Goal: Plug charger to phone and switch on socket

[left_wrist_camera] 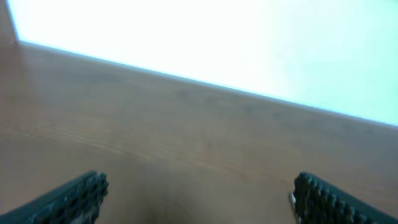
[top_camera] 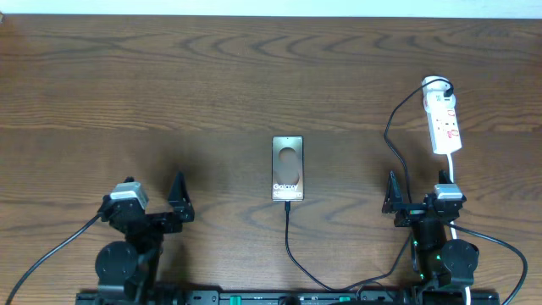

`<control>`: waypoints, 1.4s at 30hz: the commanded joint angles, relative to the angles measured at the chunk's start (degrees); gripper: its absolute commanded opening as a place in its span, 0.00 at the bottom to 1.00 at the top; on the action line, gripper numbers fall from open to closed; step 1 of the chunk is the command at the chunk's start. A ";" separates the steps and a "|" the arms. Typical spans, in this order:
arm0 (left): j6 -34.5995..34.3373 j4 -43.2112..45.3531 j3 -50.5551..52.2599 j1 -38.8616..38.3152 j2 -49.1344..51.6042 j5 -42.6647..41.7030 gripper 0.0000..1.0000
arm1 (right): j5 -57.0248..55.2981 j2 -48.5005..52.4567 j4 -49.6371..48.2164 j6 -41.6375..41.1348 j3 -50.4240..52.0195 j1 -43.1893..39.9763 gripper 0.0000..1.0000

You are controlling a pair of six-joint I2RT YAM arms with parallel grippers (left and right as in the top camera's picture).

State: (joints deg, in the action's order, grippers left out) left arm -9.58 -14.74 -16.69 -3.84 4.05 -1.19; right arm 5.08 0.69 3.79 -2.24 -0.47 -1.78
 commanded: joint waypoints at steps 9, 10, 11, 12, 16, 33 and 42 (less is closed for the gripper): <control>2.51 10.97 11.02 0.28 -3.98 -1.01 0.98 | -0.66 -0.39 0.24 1.05 0.17 0.33 0.99; 2.54 10.99 11.02 0.28 -3.98 -1.01 0.98 | -0.68 -0.39 0.24 1.05 0.17 0.33 0.99; 2.56 11.02 11.02 0.28 -3.98 -0.98 0.98 | -0.68 -0.39 0.24 1.05 0.17 0.33 0.99; 3.30 11.02 11.02 0.28 -3.98 -1.09 0.98 | -0.68 -0.39 0.24 1.05 0.17 0.33 0.99; 7.91 10.99 11.08 0.26 -3.98 -4.11 0.98 | -0.68 -0.39 0.24 1.05 0.17 0.33 0.99; 8.74 11.13 16.46 0.17 -3.98 -5.20 0.98 | -0.66 -0.39 0.24 1.05 0.17 0.33 0.99; 8.26 11.02 16.46 0.13 -3.98 -5.25 0.98 | -0.68 -0.39 0.24 1.05 0.17 0.33 0.99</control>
State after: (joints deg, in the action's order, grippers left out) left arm -1.45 -1.61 -1.21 -3.84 0.62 -5.85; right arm 4.91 0.67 3.79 -2.24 -0.45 -1.78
